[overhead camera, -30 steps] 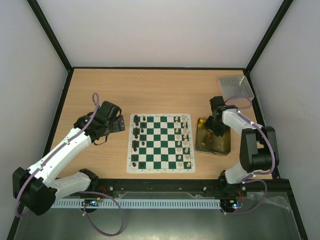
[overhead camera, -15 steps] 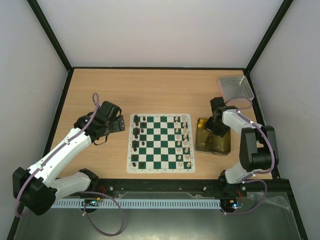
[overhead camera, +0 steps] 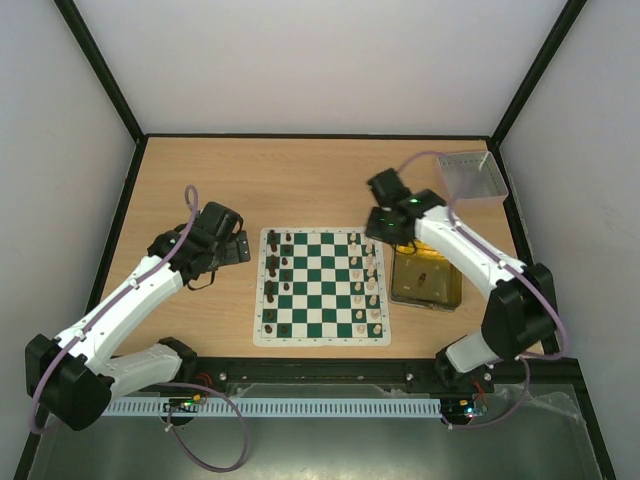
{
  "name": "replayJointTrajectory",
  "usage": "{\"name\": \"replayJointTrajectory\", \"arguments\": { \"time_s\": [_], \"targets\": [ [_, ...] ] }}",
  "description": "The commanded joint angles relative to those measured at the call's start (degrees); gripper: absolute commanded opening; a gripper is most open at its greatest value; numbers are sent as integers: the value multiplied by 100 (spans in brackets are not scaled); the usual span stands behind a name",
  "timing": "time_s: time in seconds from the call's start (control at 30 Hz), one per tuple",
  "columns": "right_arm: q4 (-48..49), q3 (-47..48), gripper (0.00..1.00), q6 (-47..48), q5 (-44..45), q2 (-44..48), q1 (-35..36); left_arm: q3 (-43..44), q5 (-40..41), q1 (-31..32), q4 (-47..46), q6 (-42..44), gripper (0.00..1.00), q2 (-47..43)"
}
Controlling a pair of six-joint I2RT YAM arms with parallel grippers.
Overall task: Set up the chess pieces on the board
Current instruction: Pick up the chess piece from the storage box, then place the chess piece on the chessboard.
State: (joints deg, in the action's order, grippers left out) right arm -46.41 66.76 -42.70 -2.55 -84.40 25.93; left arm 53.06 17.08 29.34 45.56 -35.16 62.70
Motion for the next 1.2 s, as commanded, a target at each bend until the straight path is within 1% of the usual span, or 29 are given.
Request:
{"name": "replayJointTrajectory", "arguments": {
  "time_s": [0.0,0.07,0.17,0.33,0.53,0.67,0.87,1.17],
  "targets": [
    [-650,974,4,209,40,-731,1356,6,182,10,57,-60,99,-42],
    [-812,1383,4,406,-62,-1108,1857,19,248,3,100,-112,99,-91],
    [-1014,1839,4,601,-220,-1569,2396,50,449,-52,204,-275,99,-216],
    [-1112,2159,5,1031,-498,-2091,2866,97,741,-89,315,-459,99,-463],
    [-1085,2344,5,1244,-823,-2507,3146,126,744,-93,266,-382,99,-771],
    [-1085,2495,5,1266,-851,-2779,3294,135,844,-130,304,-454,99,-950],
    [-1120,2694,5,1247,-740,-3069,3471,126,853,-135,296,-459,99,-999],
    [-1130,2904,6,1231,-805,-3326,3612,115,844,-56,275,-457,99,-1023]
  ]
}}
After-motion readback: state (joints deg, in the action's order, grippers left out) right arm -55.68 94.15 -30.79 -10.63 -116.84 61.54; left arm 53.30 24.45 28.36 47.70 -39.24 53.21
